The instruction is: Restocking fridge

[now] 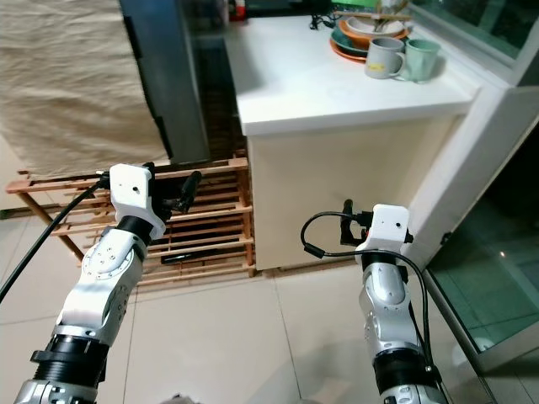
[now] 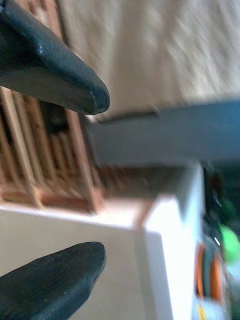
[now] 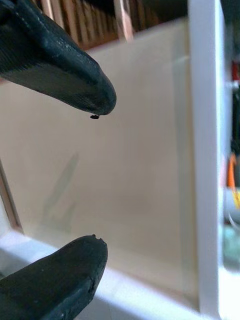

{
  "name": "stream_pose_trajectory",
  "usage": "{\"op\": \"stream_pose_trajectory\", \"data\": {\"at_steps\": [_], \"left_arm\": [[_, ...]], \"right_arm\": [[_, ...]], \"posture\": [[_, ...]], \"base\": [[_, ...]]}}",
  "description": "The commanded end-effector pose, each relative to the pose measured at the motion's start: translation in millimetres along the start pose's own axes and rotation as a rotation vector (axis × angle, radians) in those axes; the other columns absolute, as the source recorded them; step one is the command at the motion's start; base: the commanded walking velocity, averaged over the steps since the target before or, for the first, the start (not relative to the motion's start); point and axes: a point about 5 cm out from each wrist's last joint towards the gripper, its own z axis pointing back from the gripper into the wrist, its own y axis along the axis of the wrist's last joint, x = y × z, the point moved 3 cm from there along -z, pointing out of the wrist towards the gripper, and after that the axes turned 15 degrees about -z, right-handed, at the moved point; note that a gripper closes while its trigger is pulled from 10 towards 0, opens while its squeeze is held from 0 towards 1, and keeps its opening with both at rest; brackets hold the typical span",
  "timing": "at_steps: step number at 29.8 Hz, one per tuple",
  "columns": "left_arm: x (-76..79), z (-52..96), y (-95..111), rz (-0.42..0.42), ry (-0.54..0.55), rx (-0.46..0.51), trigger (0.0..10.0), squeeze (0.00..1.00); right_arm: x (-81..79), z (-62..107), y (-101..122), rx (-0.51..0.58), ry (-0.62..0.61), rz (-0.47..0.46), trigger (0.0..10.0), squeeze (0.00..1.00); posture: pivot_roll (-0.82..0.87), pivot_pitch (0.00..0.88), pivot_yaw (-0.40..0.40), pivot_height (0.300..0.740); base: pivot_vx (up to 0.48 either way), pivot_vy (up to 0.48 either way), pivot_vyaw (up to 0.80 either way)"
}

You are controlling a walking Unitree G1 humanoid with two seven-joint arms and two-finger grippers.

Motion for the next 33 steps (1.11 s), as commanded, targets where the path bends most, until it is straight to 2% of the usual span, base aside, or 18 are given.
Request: {"op": "stream_pose_trajectory", "data": {"at_steps": [1, 5, 7, 9, 12, 16, 19, 20, 24, 33], "left_arm": [[-6.3, 6.7, -11.3, 0.030, 0.040, -0.062, 10.0, 0.00], [-4.0, 15.1, -26.6, 0.016, 0.039, -0.120, 10.0, 0.00], [-10.1, 19.3, -41.8, 0.013, 0.049, -0.180, 10.0, 0.00], [-10.9, 19.2, -42.7, 0.016, 0.049, -0.184, 10.0, 0.00], [-18.2, 14.1, -40.2, -0.053, 0.056, -0.170, 10.0, 0.00], [-18.0, 10.3, -36.3, -0.103, 0.049, -0.157, 10.0, 0.00], [-17.8, 8.2, -30.3, -0.081, 0.046, -0.130, 10.0, 0.00], [-18.7, 6.5, -24.8, -0.042, 0.047, -0.107, 10.0, 0.00], [-22.0, 4.0, -25.8, 0.012, 0.075, -0.122, 10.0, 0.00], [-26.0, -0.1, -24.8, -0.023, 0.087, -0.124, 10.0, 0.00]], "right_arm": [[-10.2, -2.7, -0.1, 0.011, 0.031, -0.011, 10.0, 0.00], [-11.0, -1.9, -1.9, 0.009, 0.036, -0.013, 10.0, 0.00], [-9.6, -0.2, -5.4, -0.001, 0.038, -0.013, 10.0, 0.00], [-9.3, 0.1, -5.9, -0.003, 0.039, -0.013, 10.0, 0.00], [-11.9, 0.8, -8.0, -0.009, 0.060, -0.016, 10.0, 0.00], [-17.4, 1.2, -8.5, -0.008, 0.088, -0.018, 10.0, 0.00], [-20.8, 1.5, -9.0, -0.009, 0.103, -0.019, 10.0, 0.00], [-24.2, 1.7, -9.9, -0.011, 0.118, -0.018, 10.0, 0.00], [-27.6, 1.6, -10.5, -0.010, 0.135, -0.019, 10.0, 0.00], [-32.1, 2.6, -12.7, -0.014, 0.158, -0.010, 10.0, 0.00]], "posture": [[-0.14, 0.000, 0.016, 0.740], [-0.14, 0.000, 0.017, 0.740], [-0.13, 0.000, 0.016, 0.740], [-0.13, 0.000, 0.016, 0.740], [-0.14, 0.000, 0.017, 0.740], [-0.14, 0.000, 0.017, 0.740], [-0.14, 0.000, 0.017, 0.740], [-0.13, 0.000, 0.016, 0.740], [-0.13, 0.000, 0.015, 0.740], [-0.13, 0.000, 0.012, 0.740]], "base": [[0.000, 0.480, 0.00], [0.000, 0.480, 0.00], [0.000, 0.480, 0.00], [0.000, 0.480, 0.00], [0.000, 0.479, 0.00], [0.000, 0.120, 0.00], [0.000, 0.000, 0.00], [0.315, 0.000, 0.00], [0.424, 0.073, 0.00], [0.308, 0.367, 0.00]]}}
